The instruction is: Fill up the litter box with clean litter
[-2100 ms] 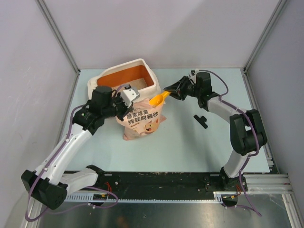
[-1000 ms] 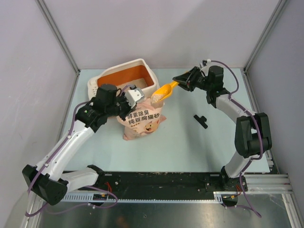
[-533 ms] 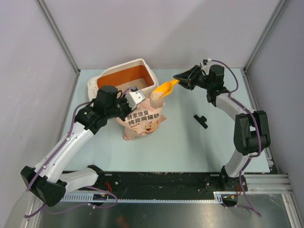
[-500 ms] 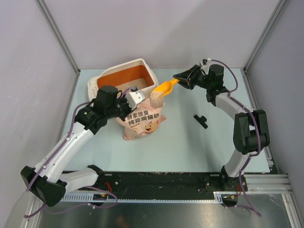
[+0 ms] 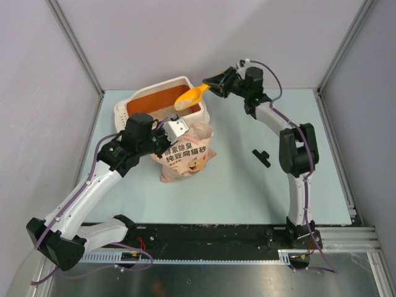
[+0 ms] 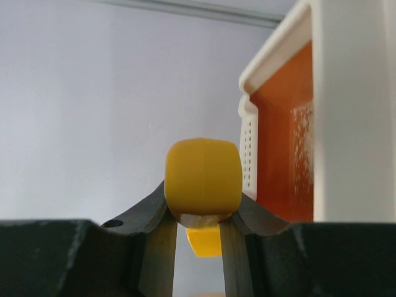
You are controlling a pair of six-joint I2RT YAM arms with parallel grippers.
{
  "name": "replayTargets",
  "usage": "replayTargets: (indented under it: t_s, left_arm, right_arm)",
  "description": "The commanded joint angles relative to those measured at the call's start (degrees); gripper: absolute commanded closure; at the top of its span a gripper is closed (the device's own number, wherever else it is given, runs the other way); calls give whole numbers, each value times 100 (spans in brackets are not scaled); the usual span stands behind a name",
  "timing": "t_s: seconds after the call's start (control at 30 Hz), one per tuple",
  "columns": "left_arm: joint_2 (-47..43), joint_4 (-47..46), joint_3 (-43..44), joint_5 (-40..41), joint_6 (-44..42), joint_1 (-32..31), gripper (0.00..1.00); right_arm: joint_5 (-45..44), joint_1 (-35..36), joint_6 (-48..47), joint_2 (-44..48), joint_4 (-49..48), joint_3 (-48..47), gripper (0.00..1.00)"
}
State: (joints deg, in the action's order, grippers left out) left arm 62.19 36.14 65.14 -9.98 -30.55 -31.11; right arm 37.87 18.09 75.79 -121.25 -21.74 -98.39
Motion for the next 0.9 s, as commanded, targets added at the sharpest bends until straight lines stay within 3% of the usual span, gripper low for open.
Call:
replayTargets:
  t_s: [0.0,0.1,0.13,0.27,0.37,0.57,0.7,0.87]
  left_arm:
    - [-93,-2,-19,145,-127,-18,100]
    - [-111,-2,-46,136,-110,-18,100]
    - [-128,7,-46,145,-118,-18,100]
    - [-207,16,-46,154,-153,9,100]
    - [-286,16,-90,40,-154,61,100]
    - [-471,16,-248,-197,-145,97,100]
    - [-620,-2,-379,-364,-180,97,100]
    - [-744,-98,-494,-540,-171,105,100]
  right_arm:
    - [-770,370,-406,-801,413,-1671,100]
    - [-1351,590,-1221,-1514,636,-2847,100]
    - [-1483,652,-2007,-1846,609,-3183,100]
    - [-1721,836,-3644,-2306,496,-4135,100]
    - [-1967,995,-4928,-2176,416,-4188,100]
    - [-2301,1109,-6583,-1833,451,-4075,100]
    - [-2398,1320,-8486,-1429,276,-3653,100]
    - [-2231,1549,-9521,-849,-146,-2853,100]
